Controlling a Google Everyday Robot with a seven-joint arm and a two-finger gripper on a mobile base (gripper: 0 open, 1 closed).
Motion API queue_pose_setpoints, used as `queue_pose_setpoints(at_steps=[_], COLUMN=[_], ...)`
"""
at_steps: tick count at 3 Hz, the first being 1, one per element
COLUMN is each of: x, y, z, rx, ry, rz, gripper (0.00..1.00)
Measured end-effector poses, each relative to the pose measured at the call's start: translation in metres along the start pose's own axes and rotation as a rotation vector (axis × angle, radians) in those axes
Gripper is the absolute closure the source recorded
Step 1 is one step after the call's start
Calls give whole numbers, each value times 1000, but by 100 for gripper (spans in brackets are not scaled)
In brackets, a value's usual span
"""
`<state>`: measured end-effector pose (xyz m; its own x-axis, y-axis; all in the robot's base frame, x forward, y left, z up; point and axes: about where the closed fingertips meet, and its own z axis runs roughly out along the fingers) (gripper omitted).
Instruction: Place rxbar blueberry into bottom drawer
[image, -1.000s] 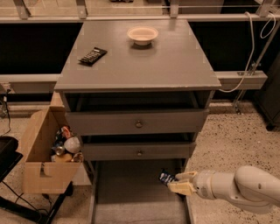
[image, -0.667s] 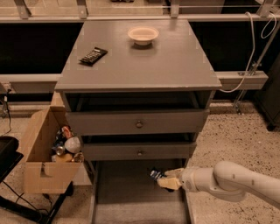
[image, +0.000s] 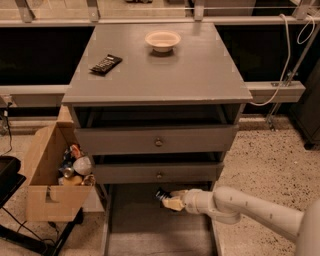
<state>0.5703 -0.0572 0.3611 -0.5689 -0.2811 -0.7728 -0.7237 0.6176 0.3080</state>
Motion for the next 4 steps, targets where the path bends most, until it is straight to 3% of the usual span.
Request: queue_pose_setpoints(at_steps=[1,3,4], x=[44,148,149], y=[-3,28,31], z=[65,135,137], rx=[-47,-137,-142], ry=[35,187,189], rz=[30,157,156], gripper=[100,100,74])
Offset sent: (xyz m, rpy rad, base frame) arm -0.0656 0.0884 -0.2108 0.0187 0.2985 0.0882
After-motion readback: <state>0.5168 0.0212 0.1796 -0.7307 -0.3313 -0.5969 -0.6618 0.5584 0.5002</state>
